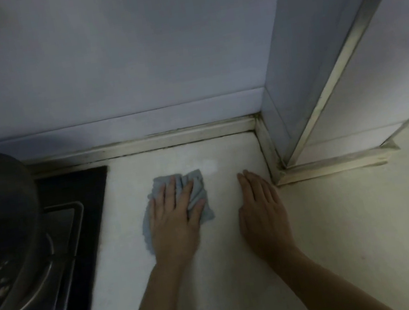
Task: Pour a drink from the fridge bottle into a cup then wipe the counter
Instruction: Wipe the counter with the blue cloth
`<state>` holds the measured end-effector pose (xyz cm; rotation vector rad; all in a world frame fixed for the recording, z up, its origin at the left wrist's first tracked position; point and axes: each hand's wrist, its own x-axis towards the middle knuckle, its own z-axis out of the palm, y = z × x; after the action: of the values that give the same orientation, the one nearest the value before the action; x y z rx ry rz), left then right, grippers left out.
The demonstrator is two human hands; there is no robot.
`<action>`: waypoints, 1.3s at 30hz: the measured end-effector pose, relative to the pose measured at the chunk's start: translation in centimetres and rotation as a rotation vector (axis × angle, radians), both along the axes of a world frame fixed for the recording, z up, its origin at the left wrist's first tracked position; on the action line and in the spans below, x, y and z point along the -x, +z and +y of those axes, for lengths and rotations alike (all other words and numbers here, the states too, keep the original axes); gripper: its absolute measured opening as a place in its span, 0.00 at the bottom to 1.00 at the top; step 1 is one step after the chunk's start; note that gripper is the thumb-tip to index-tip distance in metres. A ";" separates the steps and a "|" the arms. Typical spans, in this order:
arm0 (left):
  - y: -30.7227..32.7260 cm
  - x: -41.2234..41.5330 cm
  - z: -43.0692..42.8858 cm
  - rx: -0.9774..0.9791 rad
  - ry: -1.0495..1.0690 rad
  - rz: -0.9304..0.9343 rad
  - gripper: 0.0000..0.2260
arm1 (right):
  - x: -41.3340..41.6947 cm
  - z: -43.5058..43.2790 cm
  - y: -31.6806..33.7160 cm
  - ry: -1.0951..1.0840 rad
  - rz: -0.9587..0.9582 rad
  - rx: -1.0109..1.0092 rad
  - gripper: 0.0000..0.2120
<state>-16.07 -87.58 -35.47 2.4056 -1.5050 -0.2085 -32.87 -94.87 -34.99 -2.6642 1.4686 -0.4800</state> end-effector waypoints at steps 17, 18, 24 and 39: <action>1.4 0.2 9.6 -0.146 0.401 0.035 0.32 | 5.2 2.1 1.5 0.259 -0.193 -0.098 0.29; 1.5 1.8 8.5 -0.136 0.459 0.066 0.32 | 5.8 2.3 1.5 0.261 -0.189 -0.101 0.29; 0.5 15.1 5.8 -0.095 0.036 -0.028 0.27 | 8.8 1.7 2.3 0.199 -0.232 -0.138 0.25; 0.8 14.9 7.6 -0.050 0.159 -0.018 0.31 | 12.7 4.3 0.4 0.200 -0.001 -0.029 0.22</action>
<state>-30.95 -79.98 -34.69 2.5581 -1.3217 -0.1921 -45.61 -90.57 -34.57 -2.7479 1.1818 -0.4405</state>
